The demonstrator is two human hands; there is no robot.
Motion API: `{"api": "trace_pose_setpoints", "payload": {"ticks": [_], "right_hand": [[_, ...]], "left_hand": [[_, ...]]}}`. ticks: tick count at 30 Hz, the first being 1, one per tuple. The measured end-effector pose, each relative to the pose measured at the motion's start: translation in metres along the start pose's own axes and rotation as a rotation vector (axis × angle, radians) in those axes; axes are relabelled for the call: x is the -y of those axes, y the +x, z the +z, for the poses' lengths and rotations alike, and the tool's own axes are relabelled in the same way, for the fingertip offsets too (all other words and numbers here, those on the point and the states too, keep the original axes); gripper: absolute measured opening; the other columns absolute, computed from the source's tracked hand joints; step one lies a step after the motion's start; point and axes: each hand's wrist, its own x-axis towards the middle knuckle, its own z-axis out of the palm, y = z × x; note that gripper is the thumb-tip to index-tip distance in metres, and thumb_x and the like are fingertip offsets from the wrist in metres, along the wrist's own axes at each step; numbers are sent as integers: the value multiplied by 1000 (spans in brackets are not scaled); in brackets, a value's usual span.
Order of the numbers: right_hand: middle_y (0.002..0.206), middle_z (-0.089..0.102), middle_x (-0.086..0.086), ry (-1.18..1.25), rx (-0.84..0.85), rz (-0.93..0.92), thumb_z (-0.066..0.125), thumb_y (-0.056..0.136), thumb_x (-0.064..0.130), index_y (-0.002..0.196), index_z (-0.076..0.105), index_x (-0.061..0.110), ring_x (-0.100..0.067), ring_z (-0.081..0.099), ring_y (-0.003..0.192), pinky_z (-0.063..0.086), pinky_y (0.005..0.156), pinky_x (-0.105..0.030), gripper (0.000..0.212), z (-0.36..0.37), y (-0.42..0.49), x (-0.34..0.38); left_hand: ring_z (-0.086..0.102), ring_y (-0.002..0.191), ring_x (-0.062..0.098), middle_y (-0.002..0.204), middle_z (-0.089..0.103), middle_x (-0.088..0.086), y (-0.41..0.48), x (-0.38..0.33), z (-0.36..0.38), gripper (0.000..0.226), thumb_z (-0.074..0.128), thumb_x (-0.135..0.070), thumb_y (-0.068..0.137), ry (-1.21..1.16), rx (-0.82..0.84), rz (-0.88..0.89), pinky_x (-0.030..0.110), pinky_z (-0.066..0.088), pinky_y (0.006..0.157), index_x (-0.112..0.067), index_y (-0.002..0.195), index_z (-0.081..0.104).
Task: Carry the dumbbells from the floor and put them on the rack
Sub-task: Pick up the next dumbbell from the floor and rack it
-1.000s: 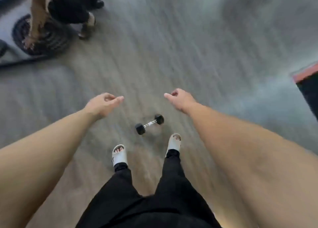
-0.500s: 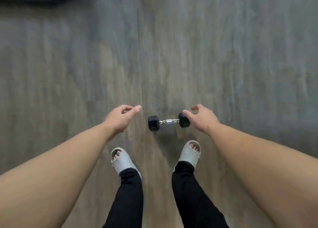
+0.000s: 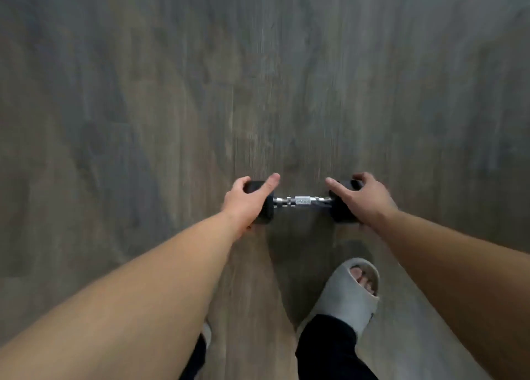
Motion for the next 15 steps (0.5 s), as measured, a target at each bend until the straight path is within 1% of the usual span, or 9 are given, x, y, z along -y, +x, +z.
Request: {"api": "trace_pose_setpoints", "payload": {"ticks": [1, 2, 4, 5, 6, 8, 10, 12, 15], "right_hand": [[136, 60, -5, 28, -2, 8, 72, 72, 79, 148, 49, 24, -33, 67, 108, 65, 76, -50, 96, 7, 7, -5], [132, 61, -4, 51, -9, 14, 76, 74, 72, 146, 50, 26, -32, 68, 102, 66, 68, -48, 90, 13, 12, -9], [126, 64, -4, 70, -29, 23, 82, 76, 61, 140, 55, 27, -30, 69, 97, 66, 58, -47, 78, 19, 19, -13], [123, 66, -4, 73, -39, 32, 84, 76, 56, 135, 57, 27, -29, 69, 94, 65, 53, -45, 71, 19, 20, -13], [119, 67, -5, 80, -41, 43, 84, 77, 51, 132, 59, 26, -27, 70, 88, 64, 48, -41, 65, 19, 18, -12], [118, 67, -7, 106, -20, 70, 84, 79, 45, 129, 60, 24, -26, 70, 83, 64, 47, -41, 60, 15, 9, -7], [117, 65, -8, 120, -2, 100, 84, 78, 43, 127, 60, 24, -29, 70, 86, 65, 51, -48, 58, 11, -11, 5], [115, 62, -7, 150, 11, 112, 84, 77, 42, 125, 58, 24, -30, 69, 88, 65, 54, -52, 57, 5, -41, 23], [111, 61, -5, 192, 57, 124, 83, 74, 39, 119, 55, 27, -29, 68, 87, 65, 55, -53, 54, -10, -100, 60]], "left_hand": [[60, 115, 24, 134, 55, -8, 10, 6, 7, 119, 64, -101, 38, 8, -26, 8, 44, 60, 83, -42, 140, 49], [61, 113, 23, 133, 55, -6, 18, 11, 12, 115, 70, -97, 37, 14, -50, 13, 45, 59, 88, -40, 136, 52], [63, 105, 19, 127, 58, -4, 32, 18, 17, 91, 82, -80, 42, 16, -86, 24, 40, 58, 90, -37, 118, 60], [64, 102, 18, 124, 60, -3, 35, 20, 18, 80, 85, -72, 42, 0, -96, 25, 38, 59, 88, -37, 110, 61], [65, 99, 18, 123, 60, -2, 36, 21, 19, 74, 85, -66, 41, -29, -104, 21, 38, 60, 86, -36, 105, 62], [65, 98, 19, 122, 60, 0, 33, 20, 16, 75, 85, -61, 37, -75, -124, 17, 41, 61, 84, -35, 104, 63], [65, 100, 20, 121, 61, 1, 24, 15, 1, 82, 86, -59, 32, -87, -134, 16, 42, 62, 84, -34, 107, 64], [66, 102, 21, 120, 63, -1, 5, 8, -24, 85, 87, -59, 29, -81, -136, 21, 43, 62, 85, -34, 107, 64], [67, 102, 20, 117, 64, -2, -39, -6, -79, 79, 88, -60, 30, -63, -177, 26, 42, 61, 86, -35, 102, 66]]}}
